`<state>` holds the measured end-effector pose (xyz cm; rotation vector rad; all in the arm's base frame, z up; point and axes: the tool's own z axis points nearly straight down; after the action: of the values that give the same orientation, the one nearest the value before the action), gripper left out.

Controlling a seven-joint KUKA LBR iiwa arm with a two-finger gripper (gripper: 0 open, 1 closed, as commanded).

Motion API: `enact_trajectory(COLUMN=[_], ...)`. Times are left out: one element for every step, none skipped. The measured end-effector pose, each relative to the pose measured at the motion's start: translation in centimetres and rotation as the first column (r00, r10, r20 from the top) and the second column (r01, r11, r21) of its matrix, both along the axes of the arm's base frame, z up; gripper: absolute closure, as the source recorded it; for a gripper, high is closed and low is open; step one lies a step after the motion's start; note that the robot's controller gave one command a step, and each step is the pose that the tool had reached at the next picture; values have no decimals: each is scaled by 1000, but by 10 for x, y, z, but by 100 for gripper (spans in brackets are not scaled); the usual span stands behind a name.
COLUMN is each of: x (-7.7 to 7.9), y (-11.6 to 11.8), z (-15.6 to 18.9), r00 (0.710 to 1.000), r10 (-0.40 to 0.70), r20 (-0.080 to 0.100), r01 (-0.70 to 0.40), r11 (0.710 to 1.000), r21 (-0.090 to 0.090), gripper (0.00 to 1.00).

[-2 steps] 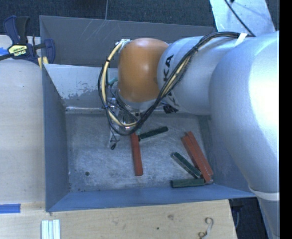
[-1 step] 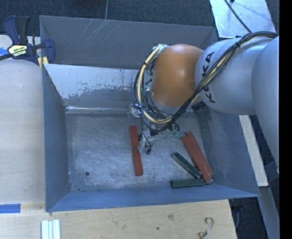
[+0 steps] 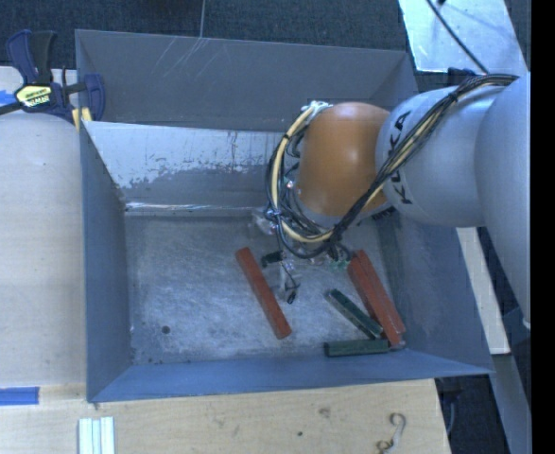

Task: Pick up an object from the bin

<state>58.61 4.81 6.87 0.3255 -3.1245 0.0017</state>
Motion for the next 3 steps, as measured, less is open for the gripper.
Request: enact_trajectory(x=[7, 8, 10], y=[-35, -33, -34], z=[2, 3, 66], r00=[998, 998, 998], r10=[-65, -65, -69], r20=[6, 8, 10], r01=[65, 64, 69], r11=[998, 998, 998], r21=[1, 3, 2], gripper=[0, 100, 100])
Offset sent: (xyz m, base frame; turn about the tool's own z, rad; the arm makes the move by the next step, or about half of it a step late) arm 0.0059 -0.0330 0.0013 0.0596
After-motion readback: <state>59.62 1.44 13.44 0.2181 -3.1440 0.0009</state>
